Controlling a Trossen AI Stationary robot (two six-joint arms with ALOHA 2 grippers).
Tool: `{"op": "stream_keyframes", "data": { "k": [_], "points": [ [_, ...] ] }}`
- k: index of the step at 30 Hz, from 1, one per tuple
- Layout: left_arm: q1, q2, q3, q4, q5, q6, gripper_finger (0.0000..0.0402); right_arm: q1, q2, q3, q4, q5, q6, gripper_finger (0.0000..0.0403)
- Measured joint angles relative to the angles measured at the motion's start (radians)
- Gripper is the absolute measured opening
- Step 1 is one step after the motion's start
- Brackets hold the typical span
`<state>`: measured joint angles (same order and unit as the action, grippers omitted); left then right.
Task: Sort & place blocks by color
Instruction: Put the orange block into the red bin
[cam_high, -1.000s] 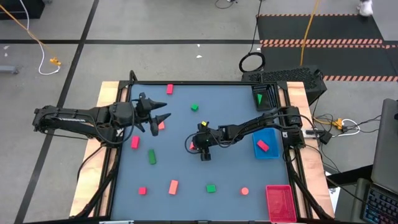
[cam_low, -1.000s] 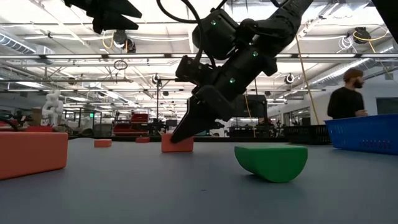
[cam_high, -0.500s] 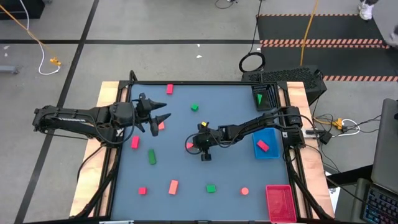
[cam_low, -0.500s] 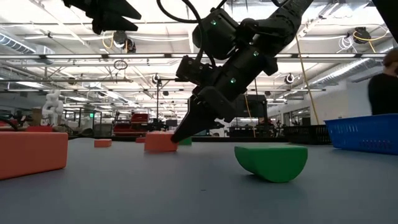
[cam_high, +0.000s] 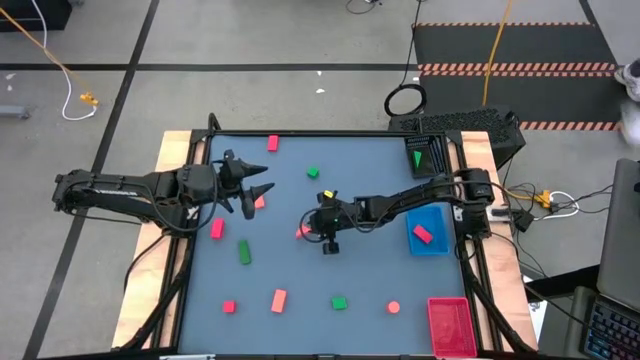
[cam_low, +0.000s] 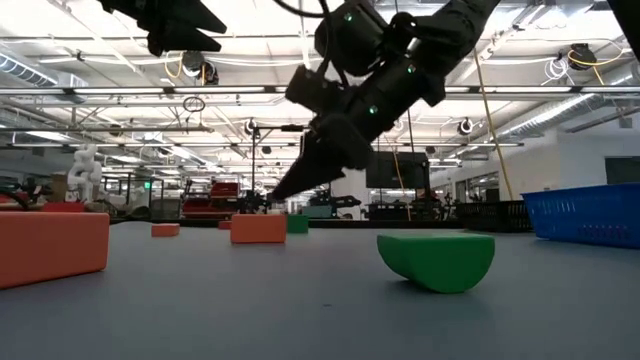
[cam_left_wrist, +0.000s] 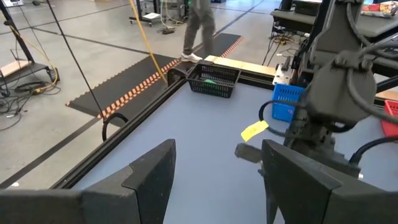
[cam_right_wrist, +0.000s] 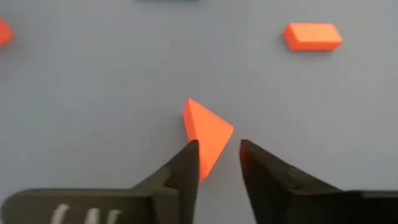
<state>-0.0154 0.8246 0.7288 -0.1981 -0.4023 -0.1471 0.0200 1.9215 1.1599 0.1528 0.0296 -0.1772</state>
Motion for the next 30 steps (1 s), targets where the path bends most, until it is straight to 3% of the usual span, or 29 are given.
{"op": "stream_keyframes", "data": {
  "k": [7, 13, 24, 30],
  "points": [
    [0.000, 0.000, 0.000, 0.009, 0.000, -0.006, 0.0239, 0.000, 0.012, 0.000, 0.111, -0.005, -0.031, 0.0196],
    [-0.001, 0.000, 0.000, 0.003, 0.001, -0.013, 0.0239, 0.001, 0.059, 0.009, 0.170, -0.034, -0.071, 0.0244],
    [-0.001, 0.000, 0.000, 0.008, 0.001, -0.013, 0.0239, -0.016, 0.106, 0.010, 0.180, -0.035, -0.016, 0.0281],
    [-0.001, 0.000, 0.000, 0.008, 0.002, -0.014, 0.0239, -0.017, 0.169, 0.009, 0.269, -0.035, 0.012, 0.0293]
  ]
}}
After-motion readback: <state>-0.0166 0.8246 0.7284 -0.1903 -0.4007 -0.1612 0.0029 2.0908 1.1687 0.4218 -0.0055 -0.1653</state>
